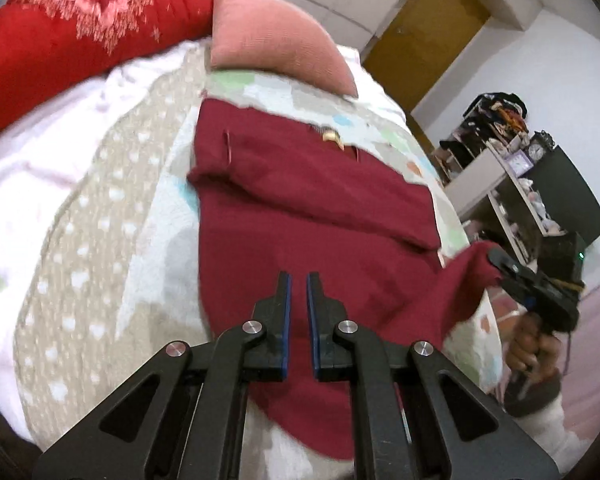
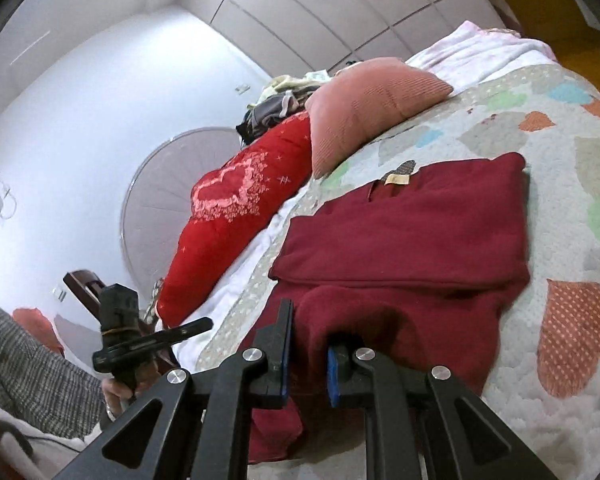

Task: Fold small clothes
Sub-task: 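Lift the hem with the left gripper and fold it toward the collar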

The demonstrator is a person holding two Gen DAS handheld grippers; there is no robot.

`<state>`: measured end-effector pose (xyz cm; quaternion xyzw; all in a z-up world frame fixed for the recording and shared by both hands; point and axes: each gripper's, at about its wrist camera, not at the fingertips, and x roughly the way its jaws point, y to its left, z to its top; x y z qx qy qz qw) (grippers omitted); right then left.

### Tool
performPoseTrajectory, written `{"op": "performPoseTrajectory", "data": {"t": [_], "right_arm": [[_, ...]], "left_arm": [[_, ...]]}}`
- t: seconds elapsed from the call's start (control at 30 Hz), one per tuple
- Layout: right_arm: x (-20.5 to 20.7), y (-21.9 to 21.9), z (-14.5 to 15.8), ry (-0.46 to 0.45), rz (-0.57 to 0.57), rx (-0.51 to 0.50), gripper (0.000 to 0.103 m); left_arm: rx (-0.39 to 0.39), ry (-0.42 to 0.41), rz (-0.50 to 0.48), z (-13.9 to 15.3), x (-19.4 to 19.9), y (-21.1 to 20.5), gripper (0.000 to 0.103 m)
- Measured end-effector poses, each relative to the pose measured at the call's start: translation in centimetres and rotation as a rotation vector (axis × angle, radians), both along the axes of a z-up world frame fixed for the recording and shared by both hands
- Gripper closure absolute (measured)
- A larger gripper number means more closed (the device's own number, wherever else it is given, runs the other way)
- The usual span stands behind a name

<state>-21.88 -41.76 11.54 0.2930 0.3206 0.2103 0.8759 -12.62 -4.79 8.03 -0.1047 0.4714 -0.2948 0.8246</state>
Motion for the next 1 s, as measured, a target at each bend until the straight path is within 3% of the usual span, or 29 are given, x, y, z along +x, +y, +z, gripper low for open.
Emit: {"op": "performPoseTrajectory", "data": {"t": [0.1,0.13,0.17,0.3,0.47,0.7,0.83,0.93,1.0], "right_arm": [[0.1,-0.4,-0.8,0.022,0.002,-0.024,0.090],[0.2,-0.8,-1.0,0.029,-0.002,-0.014,0.090],[0.4,-0.9,-1.3,0.035,-0.010,0.001,0.090],[0.0,-1.3,-1.5,0.033,-0.015,0.032,0.090],[-0.4,-1.1,-1.1,0.022,0.009,0.009,0.090],[-1.2,-1.1,-0.9,0.023,0.007,0.016,0.090],[-1.4,-1.3,-1.2,0.026,0.003,0.023,0.090],[-1.3,-1.4,-1.7,0.036,-0.012,0.043,0.090],[-1.3,-1.6,-1.7,0.036,-0.017,0.051,0.090]], "left_arm": [[-0.027,0.101,-0.009,-1.3,-1.7,0.7,0.067],[-0.032,0.123,-0.013,-1.6,-2.1,0.8,0.053],[-0.038,0.155,-0.023,-2.1,-2.8,0.8,0.046],[-0.012,0.234,-0.066,-3.7,-6.2,0.5,0.045],[-0.077,0.334,-0.077,-6.2,-7.8,-1.0,0.044],[-0.094,0.346,-0.058,-8.1,-6.6,-3.8,0.044],[-0.162,0.342,-0.067,-7.8,-6.1,-4.7,0.045],[-0.083,0.294,-0.093,-8.1,-6.2,-5.9,0.076],[-0.096,0.298,-0.095,-7.9,-6.0,-5.5,0.087]]}}
